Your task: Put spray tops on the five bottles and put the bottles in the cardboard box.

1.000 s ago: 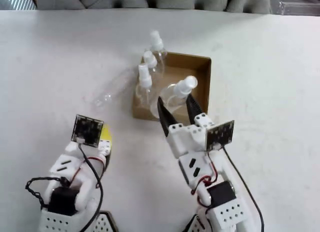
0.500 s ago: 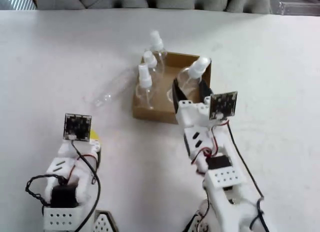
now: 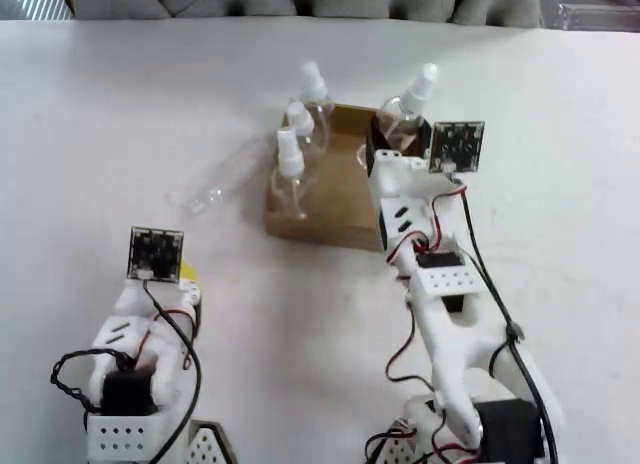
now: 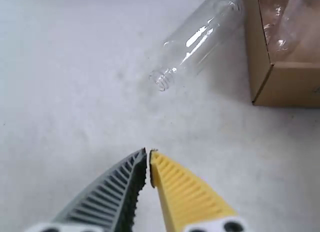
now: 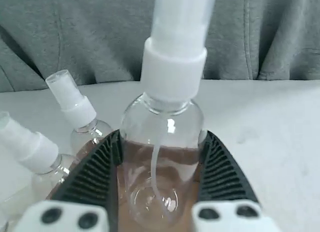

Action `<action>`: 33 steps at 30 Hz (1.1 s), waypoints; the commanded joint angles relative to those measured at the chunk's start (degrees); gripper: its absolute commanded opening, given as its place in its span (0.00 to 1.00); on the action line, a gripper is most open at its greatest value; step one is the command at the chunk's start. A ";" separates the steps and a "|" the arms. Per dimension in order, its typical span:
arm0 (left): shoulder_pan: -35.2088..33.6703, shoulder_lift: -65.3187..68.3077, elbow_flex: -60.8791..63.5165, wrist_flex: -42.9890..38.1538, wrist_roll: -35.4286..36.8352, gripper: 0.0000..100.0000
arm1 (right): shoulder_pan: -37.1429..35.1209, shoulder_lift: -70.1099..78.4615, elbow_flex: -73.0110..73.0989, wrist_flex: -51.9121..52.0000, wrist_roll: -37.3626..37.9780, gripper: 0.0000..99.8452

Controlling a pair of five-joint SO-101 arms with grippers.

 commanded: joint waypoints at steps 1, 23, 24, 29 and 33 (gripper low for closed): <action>-0.22 -0.57 -0.09 0.18 -0.44 0.02 | 0.66 3.03 -7.47 -1.36 0.09 0.01; -0.22 -0.57 -0.09 -0.09 -7.74 0.02 | 3.65 30.64 -25.76 -1.54 7.03 0.01; -0.31 -0.57 -0.09 -0.18 -7.65 0.02 | 3.65 30.90 -25.85 -2.33 7.12 0.01; -0.22 -0.57 -0.09 -0.26 -7.91 0.02 | 4.35 31.69 -25.93 -5.23 7.38 0.01; -0.22 -0.57 -0.09 -0.26 -8.00 0.02 | 4.35 32.92 -26.20 -5.32 7.47 0.01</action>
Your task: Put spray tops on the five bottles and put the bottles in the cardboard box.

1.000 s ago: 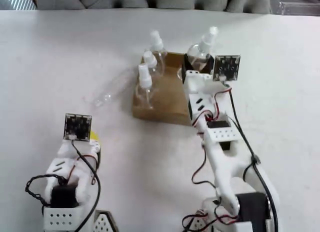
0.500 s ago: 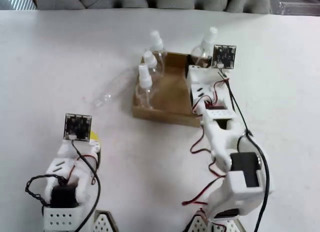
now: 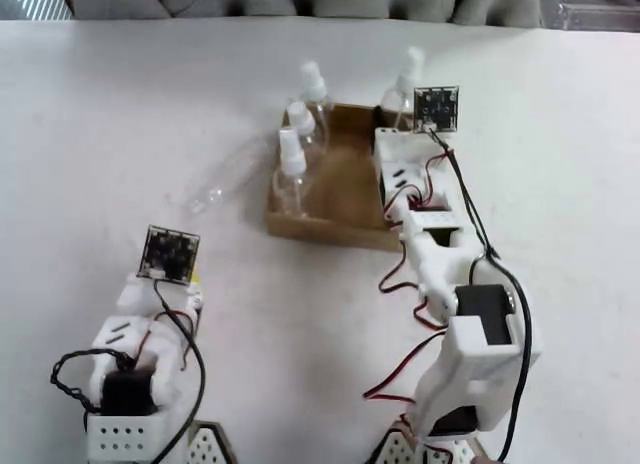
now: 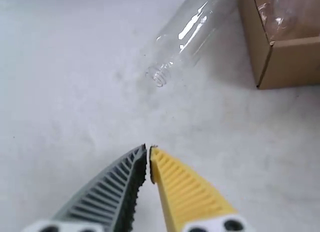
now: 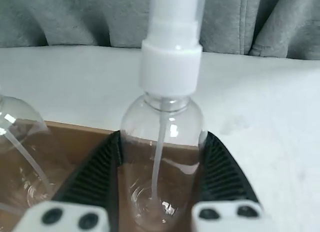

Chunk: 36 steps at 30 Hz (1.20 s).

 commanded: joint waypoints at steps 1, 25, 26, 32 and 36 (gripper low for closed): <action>-0.31 -0.57 -0.09 -0.26 -0.53 0.02 | 0.84 -0.13 -3.60 -1.63 0.62 0.01; -0.48 -0.57 -0.09 -0.26 -0.53 0.02 | 1.71 2.51 -1.14 -4.00 0.62 0.01; -0.48 -0.57 -0.09 -0.26 -0.53 0.02 | 1.71 2.15 0.00 -5.67 0.70 0.01; -0.48 -0.57 -0.09 -0.26 -0.53 0.02 | -0.31 -0.57 6.59 -12.26 4.57 0.01; -0.48 -0.57 -0.09 -0.26 -0.53 0.02 | -0.31 -0.57 6.77 -12.26 4.92 0.01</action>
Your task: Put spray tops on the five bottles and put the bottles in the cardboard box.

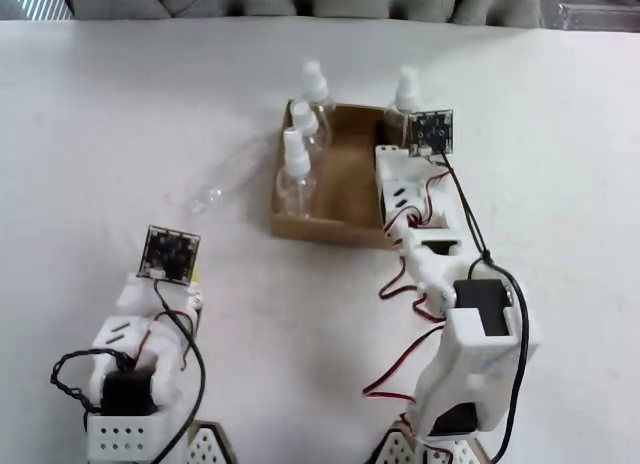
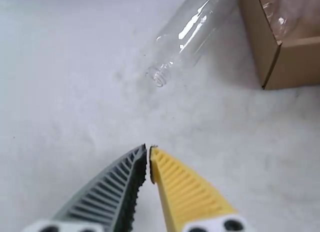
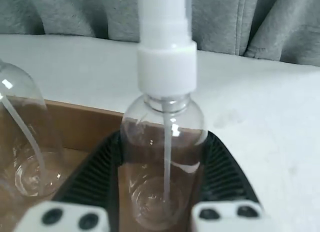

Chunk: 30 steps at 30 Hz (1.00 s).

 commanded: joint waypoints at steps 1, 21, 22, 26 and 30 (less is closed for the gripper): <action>-0.48 -0.57 -0.09 -0.26 -0.44 0.02 | -0.31 -2.95 0.09 -1.10 1.14 0.01; -0.48 -0.57 -0.09 -0.09 -0.44 0.02 | -0.57 0.31 -0.35 -1.36 1.32 0.02; -0.48 -0.57 -0.09 -0.09 -0.44 0.02 | -0.57 0.31 -0.35 -1.36 1.41 0.03; -0.48 -0.57 -0.09 -0.09 -0.44 0.02 | -0.66 0.31 -0.35 -1.45 1.41 0.15; -0.48 -0.57 -0.09 -0.09 -0.44 0.02 | -1.10 0.31 -0.26 -1.36 1.41 0.24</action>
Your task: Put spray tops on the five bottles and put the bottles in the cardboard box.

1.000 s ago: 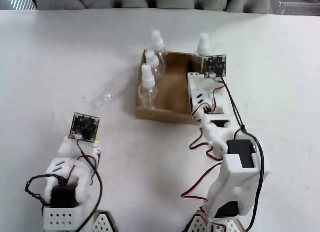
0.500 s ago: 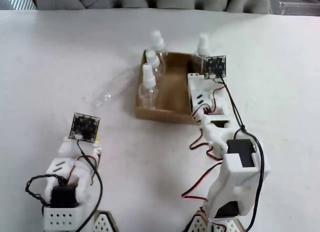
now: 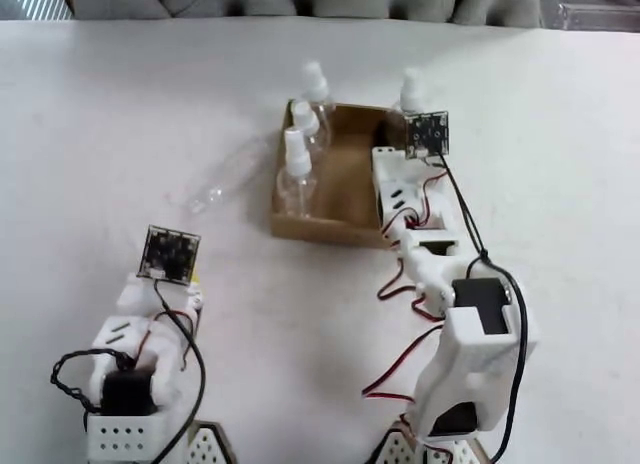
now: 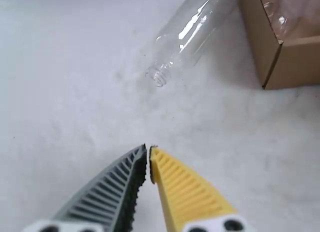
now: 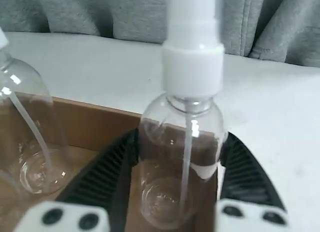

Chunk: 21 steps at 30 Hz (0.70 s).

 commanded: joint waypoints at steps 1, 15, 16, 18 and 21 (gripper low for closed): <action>-0.48 -0.57 -0.09 -0.09 -0.44 0.02 | -0.66 -0.22 -0.62 -0.66 0.62 0.25; -0.48 -0.57 -0.09 0.00 -0.44 0.02 | -0.75 -2.68 -0.26 -0.48 0.62 0.25; -0.48 -0.57 -0.09 0.00 -0.44 0.02 | -0.75 -2.95 -0.26 -0.48 0.62 0.25; -0.48 -0.57 -0.09 0.00 -0.44 0.02 | -1.19 -2.95 -0.18 -0.40 0.62 0.25; -0.48 -0.57 -0.09 0.00 -0.44 0.02 | -1.36 -2.86 -0.18 -0.40 0.62 0.25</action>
